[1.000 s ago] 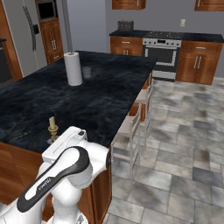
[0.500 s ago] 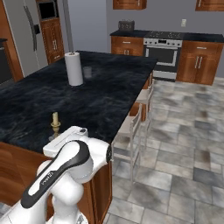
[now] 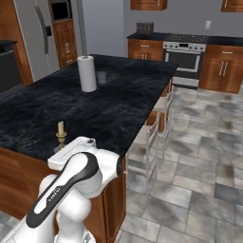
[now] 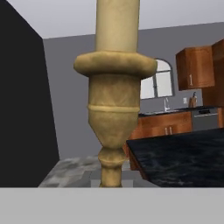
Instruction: Pick the candle and candle from the dining table and place them in the open cabinet. Close the cabinet after placing the objects.
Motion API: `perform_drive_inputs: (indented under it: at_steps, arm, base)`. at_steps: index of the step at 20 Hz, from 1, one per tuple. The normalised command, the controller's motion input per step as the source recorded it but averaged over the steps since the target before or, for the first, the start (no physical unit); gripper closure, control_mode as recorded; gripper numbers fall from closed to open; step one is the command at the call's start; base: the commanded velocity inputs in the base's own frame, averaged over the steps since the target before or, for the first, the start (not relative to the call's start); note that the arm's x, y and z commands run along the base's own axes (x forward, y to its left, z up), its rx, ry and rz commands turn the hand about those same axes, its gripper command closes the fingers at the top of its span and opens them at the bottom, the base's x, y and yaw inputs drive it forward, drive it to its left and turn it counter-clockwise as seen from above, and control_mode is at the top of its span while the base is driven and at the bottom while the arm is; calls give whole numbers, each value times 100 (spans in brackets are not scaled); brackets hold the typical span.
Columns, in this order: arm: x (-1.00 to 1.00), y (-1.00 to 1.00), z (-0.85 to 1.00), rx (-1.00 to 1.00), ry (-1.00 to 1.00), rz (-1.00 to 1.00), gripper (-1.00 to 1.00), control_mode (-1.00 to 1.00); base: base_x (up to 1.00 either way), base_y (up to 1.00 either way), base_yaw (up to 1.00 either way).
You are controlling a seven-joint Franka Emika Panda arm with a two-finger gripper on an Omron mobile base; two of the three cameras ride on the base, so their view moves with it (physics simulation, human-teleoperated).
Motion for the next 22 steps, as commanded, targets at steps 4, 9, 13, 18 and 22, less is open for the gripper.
perform_drive_inputs:
  at_steps: [4, 9, 13, 18, 22]
  arm:
    - [0, 0, 0, 0, 0, 0, 100, 100]
    - [0, 0, 0, 0, 0, 0, 100, 100]
    - [0, 0, 0, 0, 0, 0, 100, 100]
    - [0, 0, 0, 0, 0, 0, 100, 100]
    - [0, 0, 0, 0, 0, 0, 100, 100]
  base:
    - [-16, 0, 9]
    - [-1, 22, 23]
    - [-9, 40, 36]
    - [-18, 49, 38]
    - [-27, 49, 35]
